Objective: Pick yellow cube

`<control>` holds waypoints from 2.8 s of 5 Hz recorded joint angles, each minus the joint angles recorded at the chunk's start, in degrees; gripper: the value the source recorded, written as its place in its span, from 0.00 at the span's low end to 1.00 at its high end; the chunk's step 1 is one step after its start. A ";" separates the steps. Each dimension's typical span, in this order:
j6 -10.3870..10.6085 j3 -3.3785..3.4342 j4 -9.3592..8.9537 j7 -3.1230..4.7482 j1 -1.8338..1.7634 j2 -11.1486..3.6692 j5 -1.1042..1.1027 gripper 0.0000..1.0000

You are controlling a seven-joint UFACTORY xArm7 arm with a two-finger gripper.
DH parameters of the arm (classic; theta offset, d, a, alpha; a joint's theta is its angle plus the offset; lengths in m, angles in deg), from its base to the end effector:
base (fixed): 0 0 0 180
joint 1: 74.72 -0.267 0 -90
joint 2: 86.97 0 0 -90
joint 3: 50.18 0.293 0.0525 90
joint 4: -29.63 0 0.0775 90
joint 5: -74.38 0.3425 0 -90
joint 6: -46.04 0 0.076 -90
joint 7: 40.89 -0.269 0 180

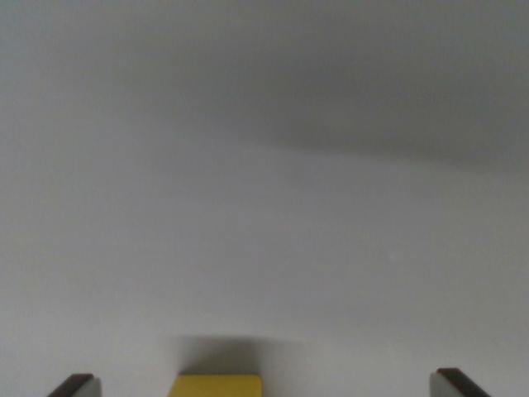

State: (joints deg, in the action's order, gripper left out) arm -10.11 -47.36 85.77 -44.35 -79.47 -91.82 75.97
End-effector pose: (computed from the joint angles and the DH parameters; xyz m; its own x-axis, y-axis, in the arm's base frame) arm 0.4412 0.0642 0.1264 0.9947 0.0560 -0.0863 0.0544 -0.9983 -0.0206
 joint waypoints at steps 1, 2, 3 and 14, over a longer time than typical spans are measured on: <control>2.62 0.33 -2.52 -0.29 -0.31 -0.30 0.23 0.00; 2.62 0.33 -2.52 -0.29 -0.31 -0.30 0.23 0.00; 5.19 0.65 -4.99 -0.58 -0.61 -0.60 0.45 0.00; 15.70 1.97 -15.10 -1.75 -1.84 -1.82 1.36 0.00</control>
State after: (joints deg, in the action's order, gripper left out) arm 5.59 -45.39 70.67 -46.11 -81.31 -93.64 77.33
